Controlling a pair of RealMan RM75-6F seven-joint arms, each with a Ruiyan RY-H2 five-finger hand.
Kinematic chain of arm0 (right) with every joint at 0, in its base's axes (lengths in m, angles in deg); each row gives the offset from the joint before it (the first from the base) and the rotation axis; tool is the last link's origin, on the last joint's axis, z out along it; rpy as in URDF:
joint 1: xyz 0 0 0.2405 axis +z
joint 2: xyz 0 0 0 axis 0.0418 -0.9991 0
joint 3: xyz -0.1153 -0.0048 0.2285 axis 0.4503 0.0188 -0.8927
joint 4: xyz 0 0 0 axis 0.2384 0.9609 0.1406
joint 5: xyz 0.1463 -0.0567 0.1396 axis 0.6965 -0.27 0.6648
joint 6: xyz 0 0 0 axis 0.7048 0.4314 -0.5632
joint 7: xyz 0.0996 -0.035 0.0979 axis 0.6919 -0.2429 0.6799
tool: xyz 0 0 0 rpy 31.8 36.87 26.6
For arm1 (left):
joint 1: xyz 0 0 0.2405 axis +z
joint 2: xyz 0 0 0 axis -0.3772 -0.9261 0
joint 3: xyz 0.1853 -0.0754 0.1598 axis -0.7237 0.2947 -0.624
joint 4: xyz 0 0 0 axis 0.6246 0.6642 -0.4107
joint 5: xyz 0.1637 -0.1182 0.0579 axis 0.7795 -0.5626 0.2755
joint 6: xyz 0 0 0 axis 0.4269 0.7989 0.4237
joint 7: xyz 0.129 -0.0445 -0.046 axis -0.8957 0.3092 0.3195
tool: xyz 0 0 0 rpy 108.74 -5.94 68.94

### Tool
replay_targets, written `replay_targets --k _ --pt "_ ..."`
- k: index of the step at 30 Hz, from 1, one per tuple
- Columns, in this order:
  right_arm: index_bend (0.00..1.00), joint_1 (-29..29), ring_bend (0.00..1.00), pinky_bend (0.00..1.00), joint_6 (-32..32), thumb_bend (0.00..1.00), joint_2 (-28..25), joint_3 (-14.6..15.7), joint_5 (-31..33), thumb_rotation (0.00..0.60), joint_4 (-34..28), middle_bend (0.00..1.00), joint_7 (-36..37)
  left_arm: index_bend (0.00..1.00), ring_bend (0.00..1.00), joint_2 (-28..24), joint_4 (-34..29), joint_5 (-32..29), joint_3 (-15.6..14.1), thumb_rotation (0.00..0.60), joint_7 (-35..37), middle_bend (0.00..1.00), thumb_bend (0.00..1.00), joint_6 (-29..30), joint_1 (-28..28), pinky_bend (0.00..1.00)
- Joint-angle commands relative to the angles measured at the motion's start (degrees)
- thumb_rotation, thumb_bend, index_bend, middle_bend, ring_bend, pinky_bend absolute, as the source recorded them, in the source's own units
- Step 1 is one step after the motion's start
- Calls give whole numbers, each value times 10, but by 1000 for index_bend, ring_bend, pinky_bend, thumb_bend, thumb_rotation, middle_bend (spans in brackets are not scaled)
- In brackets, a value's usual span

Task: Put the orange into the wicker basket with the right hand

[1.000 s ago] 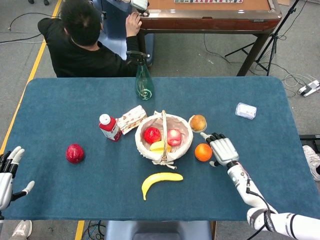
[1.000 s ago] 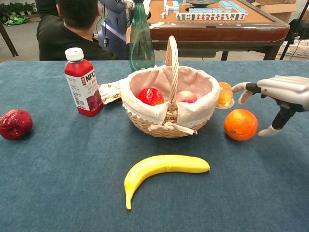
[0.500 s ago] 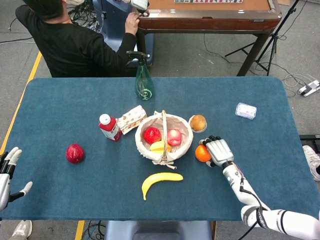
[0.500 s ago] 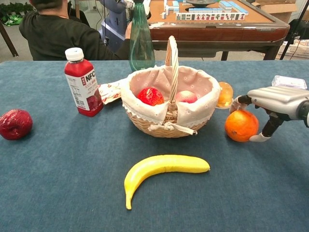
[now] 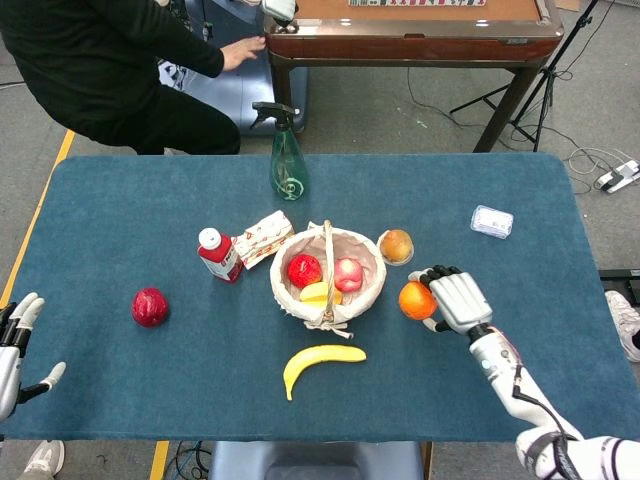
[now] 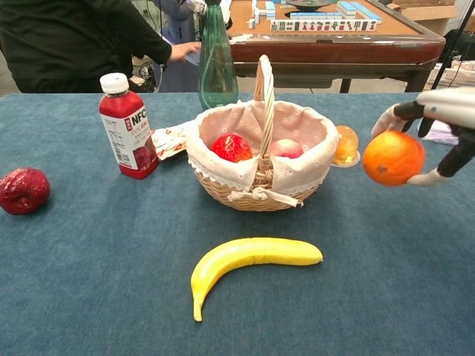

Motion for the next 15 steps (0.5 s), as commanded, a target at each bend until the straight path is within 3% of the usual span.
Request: replay_targets --k 1,9,15 --pt "369 -12 223 319 31 249 -44 -14 -28 600 -46 382 21 39 0 2 -2 5 -1 600 -5 0 246 -2 -2 40" --pt "362 33 223 320 0 250 -37 -48 18 600 -77 341 0 40 0 3 -7 10 -1 600 -8 0 246 2 -2 40" --pt "221 78 223 319 -19 249 1 -58 77 600 -72 254 -55 39 0 0 -6 10 -2 600 -2 0 246 9 3 40"
